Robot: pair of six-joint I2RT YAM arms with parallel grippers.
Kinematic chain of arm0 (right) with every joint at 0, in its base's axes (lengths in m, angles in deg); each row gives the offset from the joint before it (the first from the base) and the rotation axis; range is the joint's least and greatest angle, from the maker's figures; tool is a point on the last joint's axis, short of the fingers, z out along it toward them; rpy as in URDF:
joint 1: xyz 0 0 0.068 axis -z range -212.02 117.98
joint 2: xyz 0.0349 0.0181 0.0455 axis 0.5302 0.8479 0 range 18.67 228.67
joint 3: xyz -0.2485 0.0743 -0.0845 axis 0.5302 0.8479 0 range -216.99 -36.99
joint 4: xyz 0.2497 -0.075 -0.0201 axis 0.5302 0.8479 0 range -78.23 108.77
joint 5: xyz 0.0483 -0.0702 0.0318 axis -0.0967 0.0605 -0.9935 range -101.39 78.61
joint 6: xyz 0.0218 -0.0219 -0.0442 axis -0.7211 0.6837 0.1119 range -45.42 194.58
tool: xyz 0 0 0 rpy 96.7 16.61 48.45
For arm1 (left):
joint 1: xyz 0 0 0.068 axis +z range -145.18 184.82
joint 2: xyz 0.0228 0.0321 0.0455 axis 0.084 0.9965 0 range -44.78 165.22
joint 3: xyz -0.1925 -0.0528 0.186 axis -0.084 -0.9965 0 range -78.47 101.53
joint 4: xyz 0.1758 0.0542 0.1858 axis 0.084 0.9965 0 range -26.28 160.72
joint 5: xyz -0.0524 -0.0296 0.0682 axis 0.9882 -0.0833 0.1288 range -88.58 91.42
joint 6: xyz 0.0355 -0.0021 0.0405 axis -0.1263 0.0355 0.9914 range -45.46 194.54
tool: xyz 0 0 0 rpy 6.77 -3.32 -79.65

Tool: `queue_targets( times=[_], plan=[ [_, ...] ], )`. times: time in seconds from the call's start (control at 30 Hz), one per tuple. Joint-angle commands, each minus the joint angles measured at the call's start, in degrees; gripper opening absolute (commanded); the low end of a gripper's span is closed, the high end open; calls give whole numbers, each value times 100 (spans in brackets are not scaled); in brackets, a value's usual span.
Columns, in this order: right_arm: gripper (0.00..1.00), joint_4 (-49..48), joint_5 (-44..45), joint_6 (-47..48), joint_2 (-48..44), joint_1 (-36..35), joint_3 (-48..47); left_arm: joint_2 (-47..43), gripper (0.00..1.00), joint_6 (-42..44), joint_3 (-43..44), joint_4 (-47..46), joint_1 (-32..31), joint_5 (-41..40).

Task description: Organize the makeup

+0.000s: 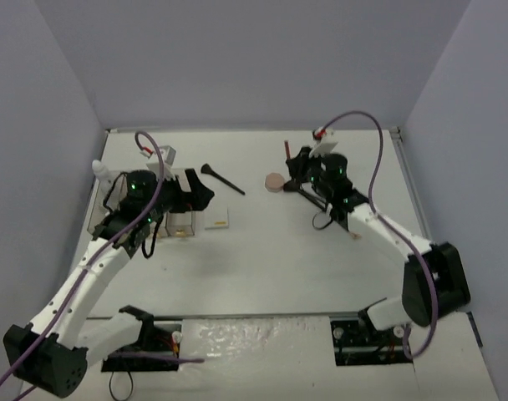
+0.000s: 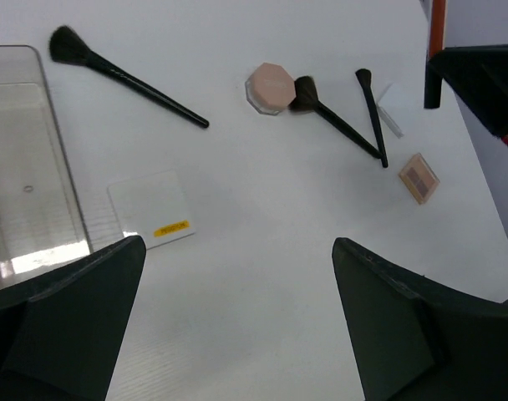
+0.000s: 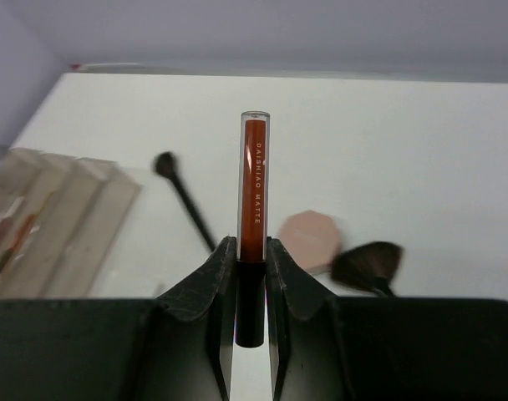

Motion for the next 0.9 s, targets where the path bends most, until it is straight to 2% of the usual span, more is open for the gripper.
queue_targets(
  times=[0.0, 0.23, 0.5, 0.73, 0.77, 0.87],
  plan=[
    [0, -1360, -1022, -7, -726, -800, 875, 468, 93, -470, 397, -1165, -881, -583],
    [0, -2538, -1369, -288, -1046, -1354, 1688, 851, 91, -639, 622, -1957, -1576, -1067],
    [0, -3119, -1346, -593, -1211, -1456, 1964, 1142, 90, -789, 636, -2049, -1821, -1404],
    [0, -3449, -1351, -759, -1256, -1516, 2022, 1373, 75, -972, 671, -2127, -1932, -1544],
    [0, -3469, -1347, -764, -1260, -1520, 2023, 1387, 70, -976, 671, -2186, -1944, -1534],
    [0, -3561, -1329, -794, -1247, -1538, 2069, 1401, 44, -977, 671, -2370, -2031, -1530]
  ],
)
